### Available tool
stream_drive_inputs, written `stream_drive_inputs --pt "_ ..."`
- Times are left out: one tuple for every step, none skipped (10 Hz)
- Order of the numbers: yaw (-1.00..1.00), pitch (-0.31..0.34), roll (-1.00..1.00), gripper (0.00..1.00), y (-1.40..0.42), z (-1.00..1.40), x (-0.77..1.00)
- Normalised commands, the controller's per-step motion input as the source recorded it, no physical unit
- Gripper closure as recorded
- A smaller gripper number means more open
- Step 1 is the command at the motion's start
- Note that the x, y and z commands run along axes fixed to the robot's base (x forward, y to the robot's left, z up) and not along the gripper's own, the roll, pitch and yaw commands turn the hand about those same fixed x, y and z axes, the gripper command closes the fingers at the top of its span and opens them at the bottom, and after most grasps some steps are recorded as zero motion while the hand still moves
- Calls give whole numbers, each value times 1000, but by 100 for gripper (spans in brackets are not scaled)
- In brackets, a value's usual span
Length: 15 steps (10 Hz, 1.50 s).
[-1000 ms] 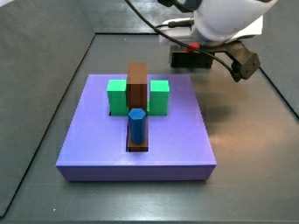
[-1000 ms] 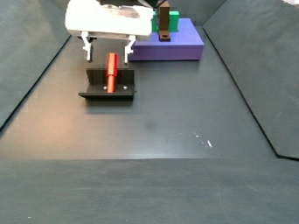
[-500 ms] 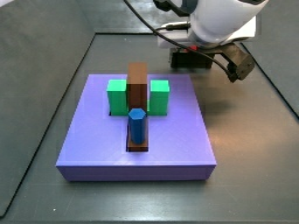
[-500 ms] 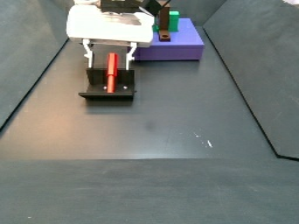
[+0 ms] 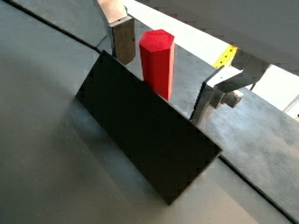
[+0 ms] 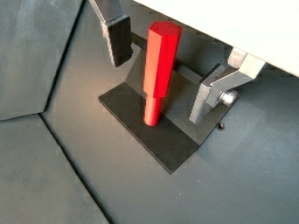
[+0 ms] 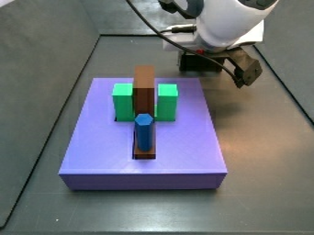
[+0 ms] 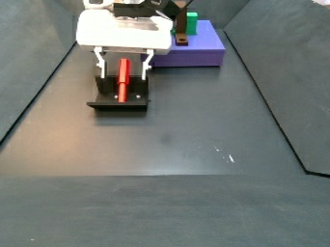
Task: Pick up the red object. Move up. Place the red object on the fixture. Regrasp the red object. Move to above the board. Insert the red object.
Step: Regrasp the red object.
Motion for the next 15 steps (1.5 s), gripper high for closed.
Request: stream_drive_inputs --pt "-246 71 0 0 -46 -149 0" --pt "-226 83 23 0 -94 -117 0" --pt "-174 131 117 0 -120 -89 0" --pt "-86 0 106 0 -86 0 0" --pt "0 0 9 0 -6 0 0" --pt "0 0 89 0 -17 0 -6" --pt "0 -6 57 0 -9 0 -23" --pt "-3 0 86 0 -71 0 0" --pt "-34 0 200 0 -197 0 -3" --pt "-49 0 243 0 -223 0 0" --pt "-51 0 243 0 -237 -3 -14" --pt "-46 0 171 0 -191 -6 -26" --pt "-3 0 57 0 -69 0 -26" --pt "0 -14 83 0 -40 0 -34" --pt "0 -89 149 0 -37 0 -66"
